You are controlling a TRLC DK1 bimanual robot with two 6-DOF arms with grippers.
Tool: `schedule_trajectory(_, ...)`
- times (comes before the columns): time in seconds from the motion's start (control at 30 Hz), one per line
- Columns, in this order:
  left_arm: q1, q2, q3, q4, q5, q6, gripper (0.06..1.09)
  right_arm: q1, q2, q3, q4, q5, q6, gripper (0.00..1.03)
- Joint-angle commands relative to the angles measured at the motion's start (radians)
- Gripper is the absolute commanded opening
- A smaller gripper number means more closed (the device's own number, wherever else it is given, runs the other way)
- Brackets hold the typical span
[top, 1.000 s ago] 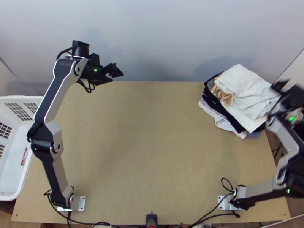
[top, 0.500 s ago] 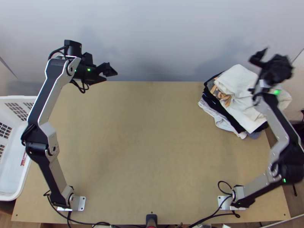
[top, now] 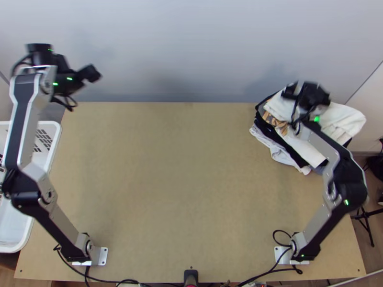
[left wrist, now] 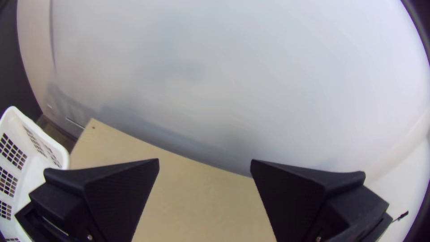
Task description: Fold the t-shirt
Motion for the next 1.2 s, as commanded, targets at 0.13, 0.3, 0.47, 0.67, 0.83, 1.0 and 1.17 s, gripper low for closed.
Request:
schedule_trajectory(0.13,0.133,-0.388,-0.321,0.331,-0.196,0.126,1.05,0.079,-0.573,0.055,-0.083,-0.002,-0.014,0.98)
schedule_trajectory(0.3,0.193,-0.707,-0.766,0.592,-0.242,0.189,1.05,0.078,-0.886,-0.205,-0.082,-0.092,0.017,0.98)
schedule_trajectory(0.47,0.279,-1.003,-1.168,0.840,-0.259,0.257,1.05,0.069,-1.214,-0.576,0.041,-0.246,0.037,0.98)
schedule_trajectory(0.67,0.291,-1.256,-1.496,0.992,-0.256,0.281,1.05,0.087,-1.472,-0.916,0.088,-0.350,0.071,0.98)
schedule_trajectory(0.83,0.267,-1.372,-1.751,1.173,-0.248,0.260,1.05,0.127,-1.498,-1.116,0.136,-0.348,0.082,0.98)
schedule_trajectory(1.0,0.239,-1.409,-1.912,1.267,-0.249,0.252,1.05,0.133,-1.541,-1.304,0.174,-0.348,0.128,0.98)
schedule_trajectory(1.17,0.207,-1.443,-2.044,1.325,-0.249,0.240,1.05,0.135,-1.592,-1.386,0.079,-0.348,0.157,0.98)
